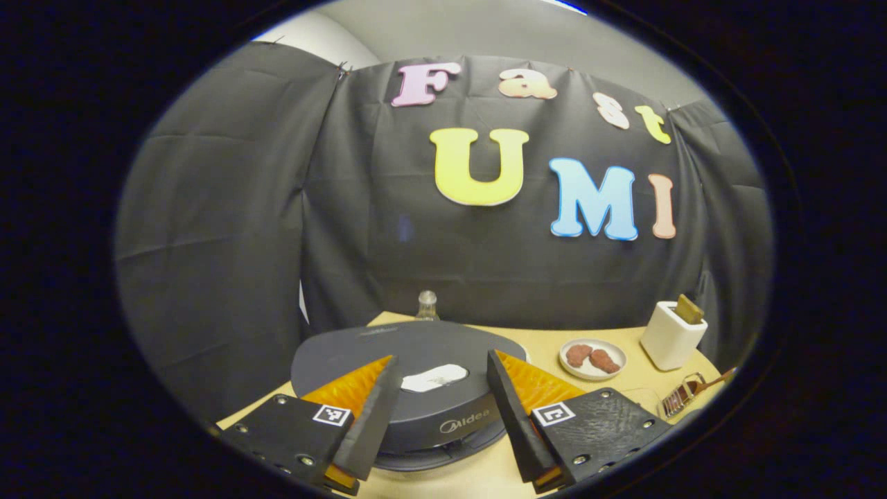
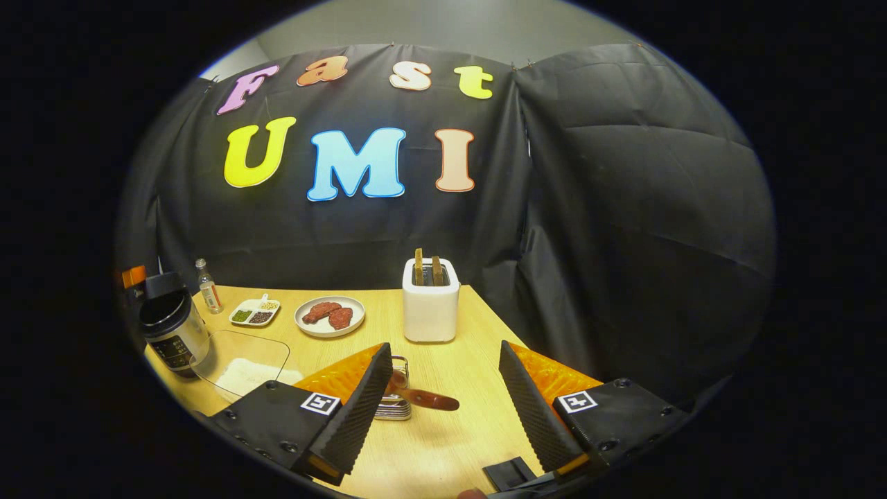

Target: Close the left gripper, press the button to open the rice cooker; take a wooden spoon from the chopstick holder with the right hand, scoop a spoonful of rice and pour it into the rice cooker, then put the wooden spoon back into the chopstick holder.

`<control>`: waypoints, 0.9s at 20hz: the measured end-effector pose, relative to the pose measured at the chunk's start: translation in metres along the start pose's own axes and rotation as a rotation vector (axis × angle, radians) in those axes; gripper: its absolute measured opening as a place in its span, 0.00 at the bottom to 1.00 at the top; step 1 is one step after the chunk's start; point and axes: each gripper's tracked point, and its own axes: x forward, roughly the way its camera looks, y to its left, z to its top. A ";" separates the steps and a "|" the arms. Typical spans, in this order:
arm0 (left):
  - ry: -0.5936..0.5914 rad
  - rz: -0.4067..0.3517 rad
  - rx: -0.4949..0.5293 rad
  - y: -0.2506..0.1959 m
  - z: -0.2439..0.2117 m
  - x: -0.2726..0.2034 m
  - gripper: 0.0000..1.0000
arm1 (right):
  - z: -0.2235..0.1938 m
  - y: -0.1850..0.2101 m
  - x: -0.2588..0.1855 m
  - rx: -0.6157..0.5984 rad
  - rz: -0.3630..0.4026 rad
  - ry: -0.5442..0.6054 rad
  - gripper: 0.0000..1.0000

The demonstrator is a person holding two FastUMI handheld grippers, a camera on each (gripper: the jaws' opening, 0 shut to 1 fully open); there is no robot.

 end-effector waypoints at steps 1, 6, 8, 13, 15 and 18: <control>0.008 0.005 0.008 -0.002 -0.009 0.001 0.82 | 0.000 -0.001 0.000 -0.009 0.003 0.000 0.98; 0.022 0.028 0.061 -0.004 -0.035 -0.002 0.79 | 0.001 -0.002 -0.002 -0.037 0.018 0.000 0.99; -0.003 0.040 0.084 -0.005 -0.038 -0.004 0.82 | 0.002 -0.003 -0.004 -0.043 0.020 -0.002 0.99; -0.030 0.063 0.068 -0.004 -0.042 -0.006 0.80 | 0.006 -0.004 -0.007 -0.074 0.019 -0.004 0.99; -0.028 0.078 0.065 -0.005 -0.051 -0.005 0.80 | 0.007 -0.003 -0.008 -0.082 0.023 -0.008 0.98; -0.079 0.084 0.064 -0.007 -0.053 -0.012 0.82 | 0.007 0.003 -0.011 -0.068 0.040 -0.005 0.98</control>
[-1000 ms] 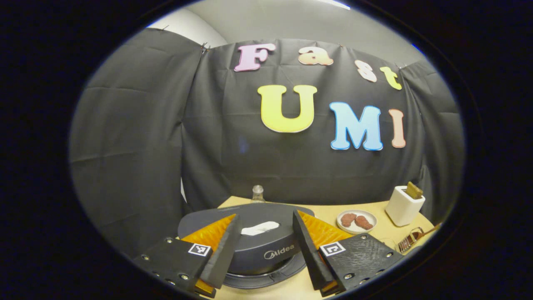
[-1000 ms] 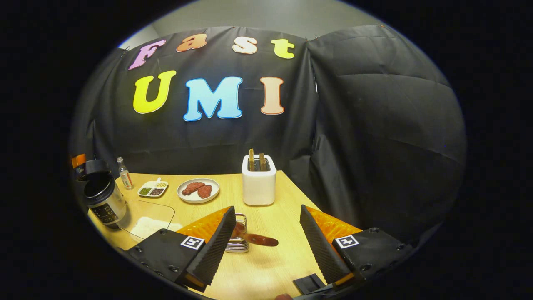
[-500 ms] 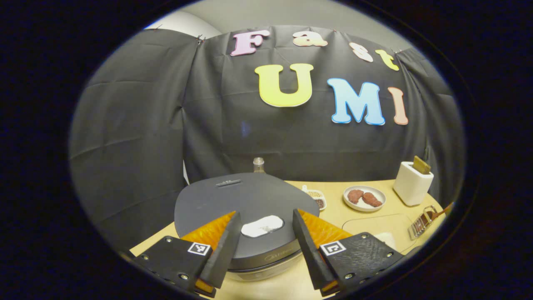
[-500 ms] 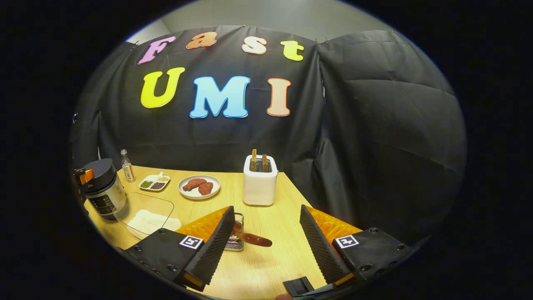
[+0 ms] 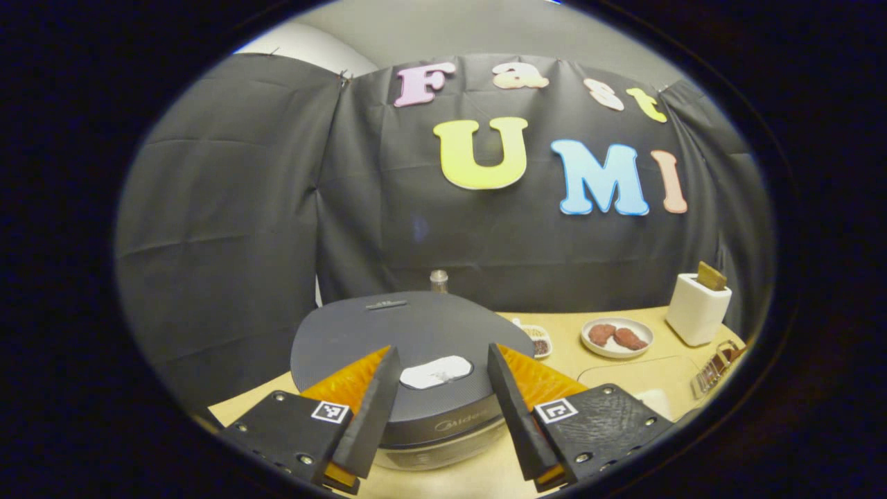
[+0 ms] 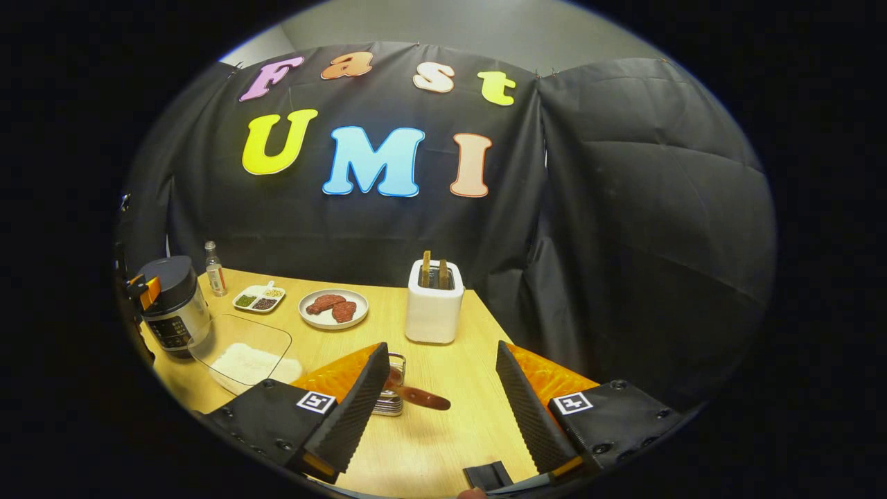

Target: Close the left gripper, press the button to open the rice cooker; take a wooden spoon from the chopstick holder with the right hand, scoop a spoonful of rice and pour it into the rice cooker, then put the wooden spoon back into the chopstick holder.

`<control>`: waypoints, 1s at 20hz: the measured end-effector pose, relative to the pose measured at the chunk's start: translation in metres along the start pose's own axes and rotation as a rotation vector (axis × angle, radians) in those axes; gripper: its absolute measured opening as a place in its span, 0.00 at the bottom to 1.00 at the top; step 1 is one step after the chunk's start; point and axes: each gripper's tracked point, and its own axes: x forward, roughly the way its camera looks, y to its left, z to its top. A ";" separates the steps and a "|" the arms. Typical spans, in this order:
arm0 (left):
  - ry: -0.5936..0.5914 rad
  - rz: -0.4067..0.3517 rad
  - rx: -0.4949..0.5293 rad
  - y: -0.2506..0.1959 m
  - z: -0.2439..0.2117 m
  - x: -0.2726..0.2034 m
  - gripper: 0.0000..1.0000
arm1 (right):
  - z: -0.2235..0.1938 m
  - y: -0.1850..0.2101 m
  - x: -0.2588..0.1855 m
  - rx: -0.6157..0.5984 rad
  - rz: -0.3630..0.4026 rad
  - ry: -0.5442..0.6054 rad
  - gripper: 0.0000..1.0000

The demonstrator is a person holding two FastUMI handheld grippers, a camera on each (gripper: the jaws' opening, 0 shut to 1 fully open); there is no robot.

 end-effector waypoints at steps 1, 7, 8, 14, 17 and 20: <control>-0.023 -0.007 0.005 -0.001 0.003 0.003 0.83 | 0.002 0.003 -0.001 0.009 0.010 -0.004 0.98; -0.004 -0.035 0.014 -0.002 0.030 -0.023 0.83 | 0.030 0.025 -0.012 0.063 0.096 -0.093 0.98; -0.034 -0.036 0.011 -0.003 0.044 -0.035 0.84 | 0.035 0.030 -0.014 0.074 0.124 -0.115 0.97; -0.146 -0.038 -0.019 0.007 0.118 -0.128 0.83 | 0.061 0.056 -0.036 0.079 0.249 -0.209 0.98; -0.168 -0.049 -0.048 0.022 0.136 -0.161 0.83 | 0.078 0.065 -0.058 0.099 0.271 -0.258 0.98; -0.182 -0.058 -0.035 0.040 0.145 -0.186 0.83 | 0.090 0.074 -0.080 0.120 0.273 -0.295 0.98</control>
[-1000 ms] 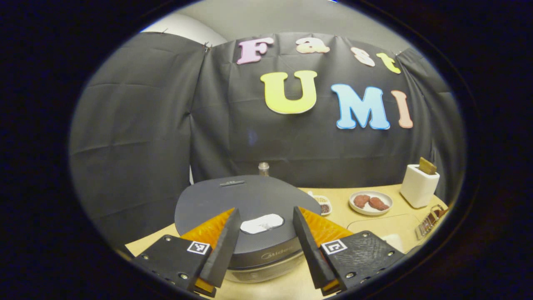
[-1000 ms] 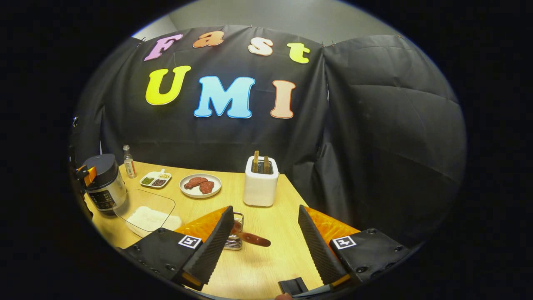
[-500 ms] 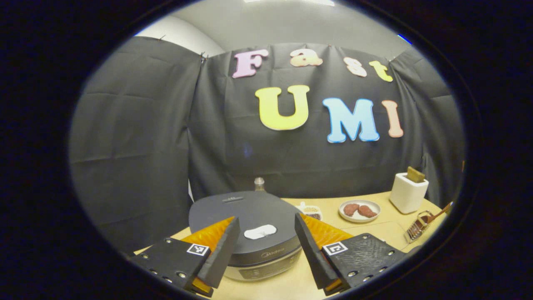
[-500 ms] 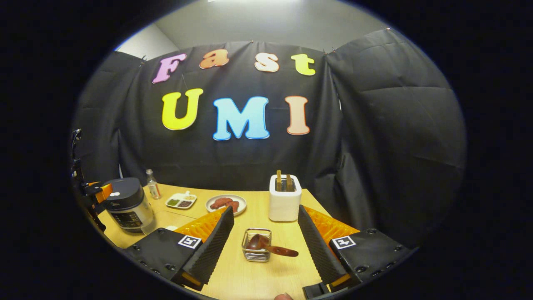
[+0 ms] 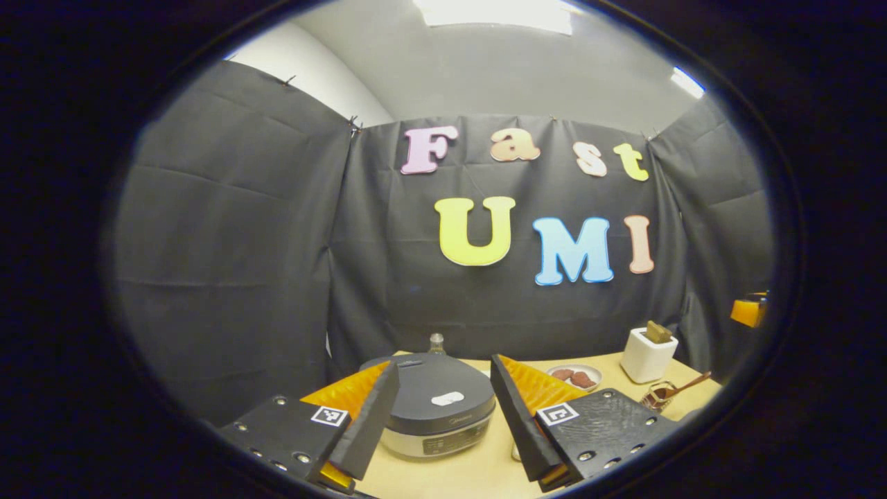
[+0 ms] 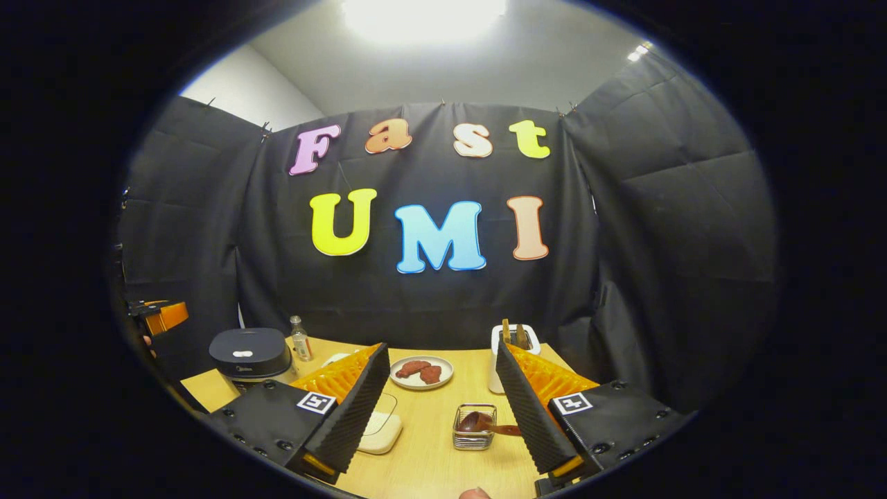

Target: Close the left gripper, press the button to open the rice cooker; take a wooden spoon from the chopstick holder with the right hand, scoop a spoonful of rice and pour it into the rice cooker, then put the wooden spoon back into the chopstick holder.

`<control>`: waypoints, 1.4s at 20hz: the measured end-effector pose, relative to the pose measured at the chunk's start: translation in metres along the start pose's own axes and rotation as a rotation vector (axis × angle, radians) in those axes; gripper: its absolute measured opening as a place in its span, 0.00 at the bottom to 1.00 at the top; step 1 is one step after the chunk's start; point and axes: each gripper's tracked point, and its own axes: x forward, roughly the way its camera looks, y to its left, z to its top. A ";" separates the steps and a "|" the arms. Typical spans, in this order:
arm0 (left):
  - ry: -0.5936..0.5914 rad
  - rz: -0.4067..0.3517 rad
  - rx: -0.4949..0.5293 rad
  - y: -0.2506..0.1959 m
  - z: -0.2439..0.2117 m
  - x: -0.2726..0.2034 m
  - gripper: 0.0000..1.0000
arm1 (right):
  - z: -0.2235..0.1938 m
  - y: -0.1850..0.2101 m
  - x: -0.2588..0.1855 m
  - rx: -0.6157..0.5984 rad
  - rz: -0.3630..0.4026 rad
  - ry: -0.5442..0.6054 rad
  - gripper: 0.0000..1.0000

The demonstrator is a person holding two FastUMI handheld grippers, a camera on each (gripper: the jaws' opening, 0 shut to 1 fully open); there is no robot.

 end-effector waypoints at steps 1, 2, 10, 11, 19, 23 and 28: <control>-0.009 -0.007 0.012 0.006 0.006 -0.006 0.83 | 0.006 0.004 -0.006 0.004 -0.002 -0.013 0.96; -0.016 -0.014 0.027 0.010 0.011 -0.013 0.83 | 0.012 0.009 -0.013 0.005 -0.005 -0.029 0.96; -0.043 -0.050 0.029 0.043 0.027 -0.053 0.83 | 0.032 0.038 -0.049 -0.012 -0.013 -0.094 0.96; -0.045 -0.048 0.032 0.048 0.026 -0.056 0.83 | 0.034 0.041 -0.051 -0.013 -0.011 -0.098 0.96; -0.064 -0.025 0.058 0.083 0.036 -0.078 0.83 | 0.048 0.062 -0.062 -0.028 0.002 -0.135 0.98; -0.078 -0.029 0.063 0.088 0.042 -0.085 0.83 | 0.046 0.070 -0.069 -0.042 0.016 -0.127 0.98; -0.094 -0.039 0.055 0.088 0.049 -0.090 0.83 | 0.056 0.073 -0.078 -0.063 0.017 -0.143 0.98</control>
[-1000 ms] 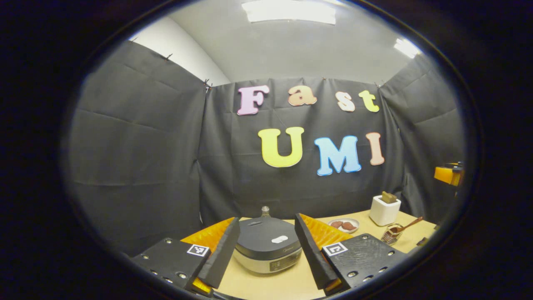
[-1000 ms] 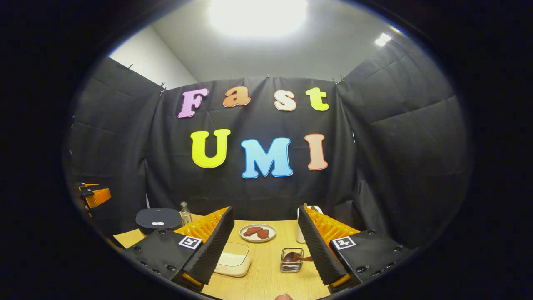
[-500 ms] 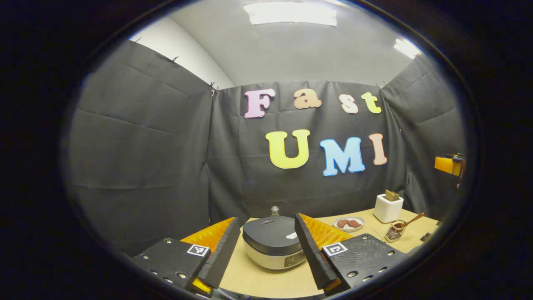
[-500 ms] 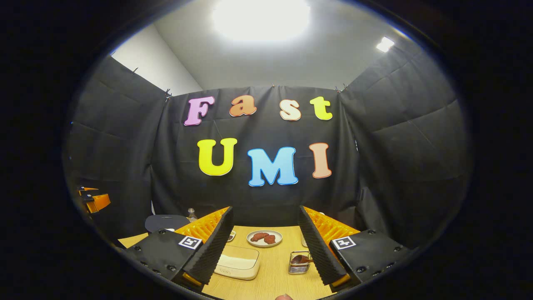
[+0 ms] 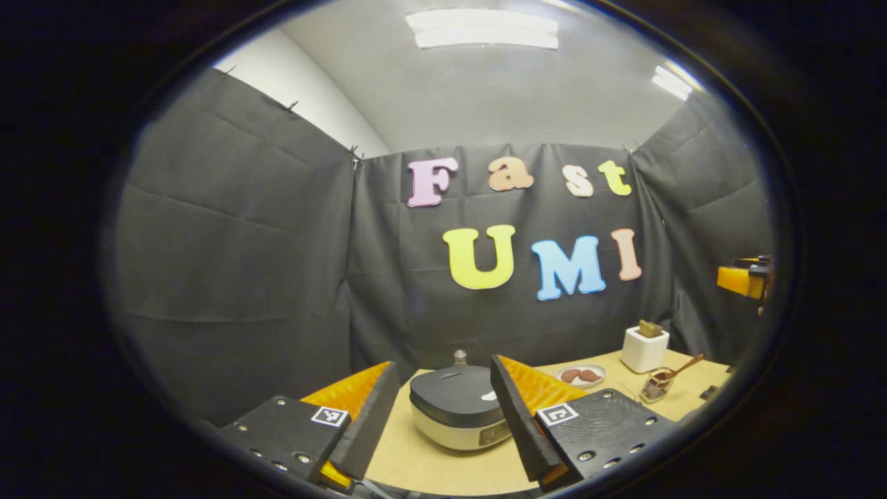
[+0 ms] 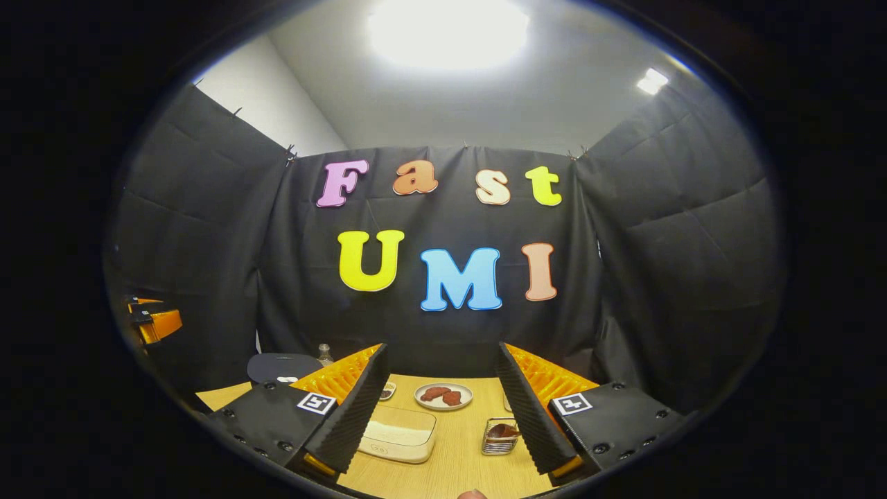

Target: Close the left gripper, press the button to open the rice cooker; take a wooden spoon from the chopstick holder with the right hand, scoop a spoonful of rice and pour it into the rice cooker, then put the wooden spoon back into the chopstick holder.

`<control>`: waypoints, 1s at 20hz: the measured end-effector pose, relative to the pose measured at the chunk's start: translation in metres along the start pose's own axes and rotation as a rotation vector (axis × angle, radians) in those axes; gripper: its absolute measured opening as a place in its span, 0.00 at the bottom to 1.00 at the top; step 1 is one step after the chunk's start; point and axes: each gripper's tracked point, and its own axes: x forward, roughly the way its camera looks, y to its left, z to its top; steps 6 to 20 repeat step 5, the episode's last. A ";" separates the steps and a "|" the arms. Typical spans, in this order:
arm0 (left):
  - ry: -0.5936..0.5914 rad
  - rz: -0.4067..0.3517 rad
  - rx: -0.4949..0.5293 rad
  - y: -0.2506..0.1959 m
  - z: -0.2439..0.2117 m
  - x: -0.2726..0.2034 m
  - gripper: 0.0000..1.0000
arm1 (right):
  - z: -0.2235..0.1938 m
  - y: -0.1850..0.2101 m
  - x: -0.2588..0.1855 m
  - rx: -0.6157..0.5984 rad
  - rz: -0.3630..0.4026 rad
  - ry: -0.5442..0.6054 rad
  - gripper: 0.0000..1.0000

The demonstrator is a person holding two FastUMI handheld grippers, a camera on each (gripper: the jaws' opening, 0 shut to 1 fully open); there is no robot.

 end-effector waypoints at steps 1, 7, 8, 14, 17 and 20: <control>-0.005 -0.001 -0.002 -0.001 0.001 -0.002 0.83 | 0.003 -0.001 -0.002 -0.006 -0.002 -0.006 0.96; -0.023 -0.011 0.002 -0.003 0.009 -0.009 0.83 | 0.008 -0.003 -0.008 -0.016 -0.008 -0.013 0.98; -0.023 -0.011 0.002 -0.003 0.009 -0.009 0.83 | 0.008 -0.003 -0.008 -0.016 -0.008 -0.013 0.98; -0.023 -0.011 0.002 -0.003 0.009 -0.009 0.83 | 0.008 -0.003 -0.008 -0.016 -0.008 -0.013 0.98; -0.023 -0.011 0.002 -0.003 0.009 -0.009 0.83 | 0.008 -0.003 -0.008 -0.016 -0.008 -0.013 0.98; -0.023 -0.011 0.002 -0.003 0.009 -0.009 0.83 | 0.008 -0.003 -0.008 -0.016 -0.008 -0.013 0.98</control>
